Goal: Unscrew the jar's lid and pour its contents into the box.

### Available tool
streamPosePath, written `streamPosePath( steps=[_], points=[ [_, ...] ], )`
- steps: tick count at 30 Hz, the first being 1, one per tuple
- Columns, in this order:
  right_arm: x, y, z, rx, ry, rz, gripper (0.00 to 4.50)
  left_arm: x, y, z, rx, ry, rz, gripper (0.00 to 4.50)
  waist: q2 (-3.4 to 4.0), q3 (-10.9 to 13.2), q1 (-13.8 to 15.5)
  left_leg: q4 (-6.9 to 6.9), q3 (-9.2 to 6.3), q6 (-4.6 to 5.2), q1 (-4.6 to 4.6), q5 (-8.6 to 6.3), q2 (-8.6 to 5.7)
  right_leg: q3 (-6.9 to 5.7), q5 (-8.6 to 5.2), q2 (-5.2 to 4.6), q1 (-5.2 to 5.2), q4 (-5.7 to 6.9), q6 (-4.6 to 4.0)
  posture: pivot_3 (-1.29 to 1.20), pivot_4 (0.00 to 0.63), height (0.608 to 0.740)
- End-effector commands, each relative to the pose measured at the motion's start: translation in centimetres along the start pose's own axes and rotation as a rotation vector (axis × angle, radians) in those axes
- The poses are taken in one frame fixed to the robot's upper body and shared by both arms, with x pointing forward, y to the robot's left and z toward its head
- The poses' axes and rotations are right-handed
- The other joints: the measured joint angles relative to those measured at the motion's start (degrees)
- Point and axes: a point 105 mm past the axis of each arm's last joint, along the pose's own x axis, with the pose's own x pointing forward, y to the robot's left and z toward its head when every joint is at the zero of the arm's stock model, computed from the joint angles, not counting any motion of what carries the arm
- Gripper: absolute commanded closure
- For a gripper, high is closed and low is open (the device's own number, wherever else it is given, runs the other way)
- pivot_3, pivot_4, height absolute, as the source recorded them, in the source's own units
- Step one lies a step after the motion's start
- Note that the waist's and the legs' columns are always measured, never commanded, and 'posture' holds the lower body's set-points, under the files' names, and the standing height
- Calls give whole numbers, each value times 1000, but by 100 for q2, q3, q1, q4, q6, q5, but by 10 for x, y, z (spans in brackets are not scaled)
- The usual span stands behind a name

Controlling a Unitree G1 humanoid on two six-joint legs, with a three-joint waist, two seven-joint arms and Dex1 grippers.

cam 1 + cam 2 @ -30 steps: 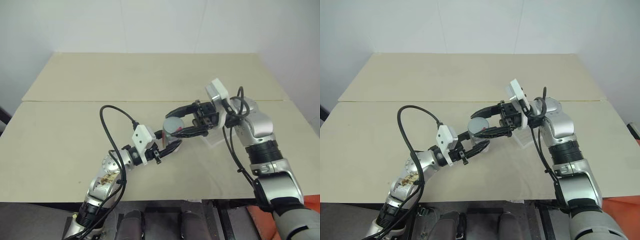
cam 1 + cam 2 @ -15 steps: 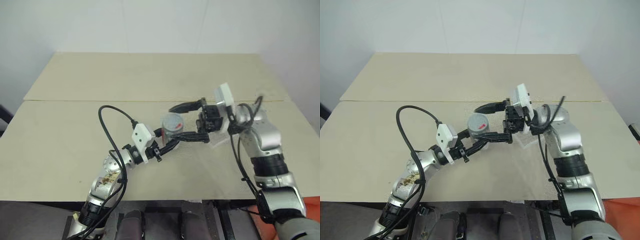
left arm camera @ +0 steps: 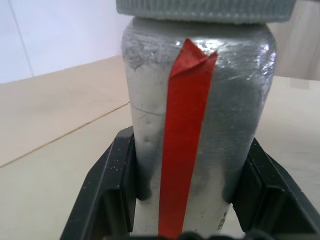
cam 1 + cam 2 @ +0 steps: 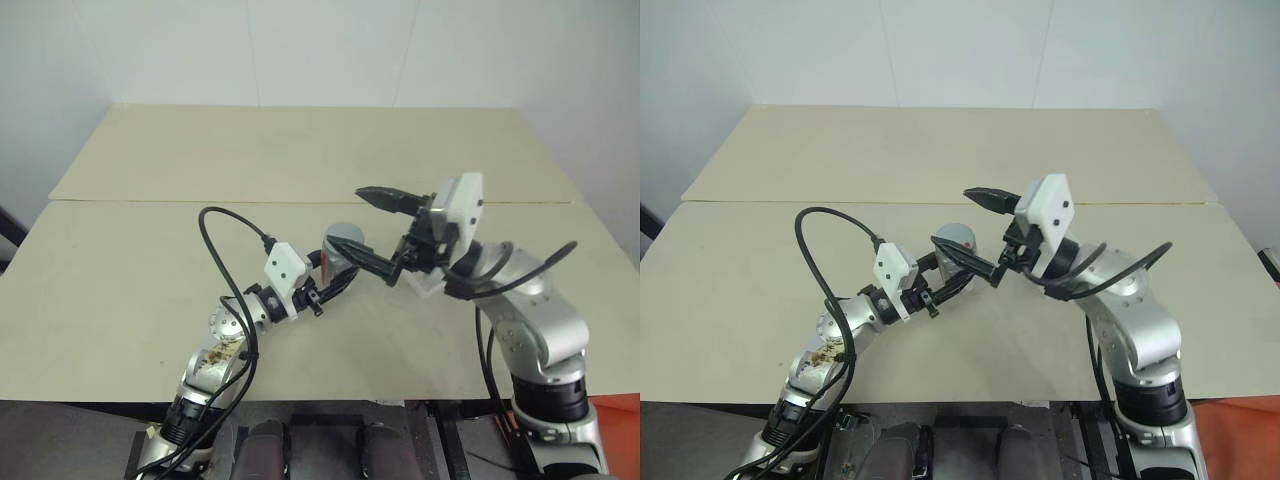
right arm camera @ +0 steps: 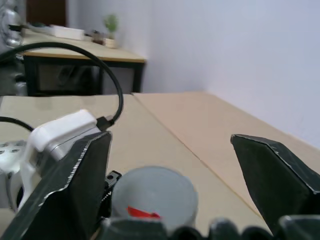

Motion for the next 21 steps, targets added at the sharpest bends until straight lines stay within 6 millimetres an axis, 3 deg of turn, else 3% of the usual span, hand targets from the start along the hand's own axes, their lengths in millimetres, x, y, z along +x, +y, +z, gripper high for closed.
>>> streamPosePath(
  steps=[1,8,20,21],
  points=[
    [3,9,5,-10,5,-71,51,1,4,14,48,-54,14,2362,0,0,-1,0,0,0,0,0,0,-1,0,0,0,1,0,0,150,740],
    [11,15,-7,-28,56,-118,51,0,5,14,54,-55,20,2362,0,0,-9,0,0,0,0,0,0,-1,0,1,-1,0,0,0,150,740],
    [15,15,-10,20,56,-140,51,-1,6,14,61,-50,14,2362,0,0,-18,0,-1,0,0,0,-1,-1,0,1,0,1,0,0,150,740],
    [15,15,-11,24,60,-140,219,0,6,15,62,-50,13,2362,0,0,-19,0,-1,0,0,0,0,-1,0,1,0,1,0,0,150,740]
  ],
)
